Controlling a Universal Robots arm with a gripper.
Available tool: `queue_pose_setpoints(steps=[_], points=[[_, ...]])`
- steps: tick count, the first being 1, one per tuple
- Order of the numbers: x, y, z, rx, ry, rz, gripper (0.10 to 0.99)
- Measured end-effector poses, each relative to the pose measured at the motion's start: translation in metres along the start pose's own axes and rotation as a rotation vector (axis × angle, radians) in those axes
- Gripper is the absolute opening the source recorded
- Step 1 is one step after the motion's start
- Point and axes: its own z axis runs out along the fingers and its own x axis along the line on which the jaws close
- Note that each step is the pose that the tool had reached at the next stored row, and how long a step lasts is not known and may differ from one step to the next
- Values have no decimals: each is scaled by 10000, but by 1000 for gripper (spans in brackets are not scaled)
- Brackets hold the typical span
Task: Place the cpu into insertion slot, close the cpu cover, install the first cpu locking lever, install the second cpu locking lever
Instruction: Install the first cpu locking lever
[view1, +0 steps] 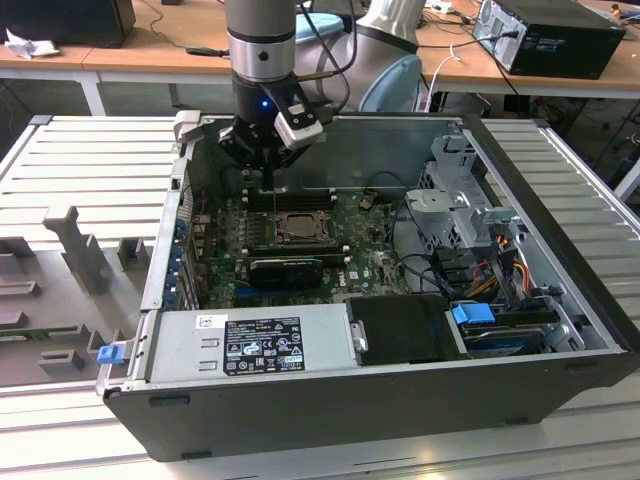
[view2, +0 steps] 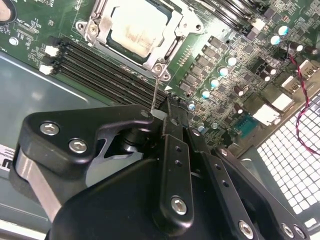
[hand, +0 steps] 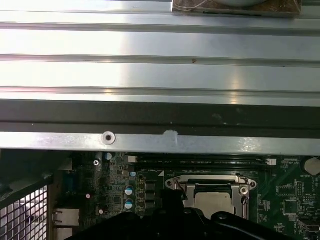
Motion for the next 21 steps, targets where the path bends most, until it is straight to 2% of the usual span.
queue_pose_setpoints(steps=[5, 17, 18, 19, 20, 21], points=[[-42, 0, 1, -1, -1, -1, 106], [-247, -4, 22, -5, -2, -1, 106], [-275, -5, 25, -88, 0, 1, 106], [-292, -5, 29, -292, -5, 5, 106], [-301, -7, 32, -411, -6, 5, 106], [-307, -10, 38, -487, -6, 4, 106]])
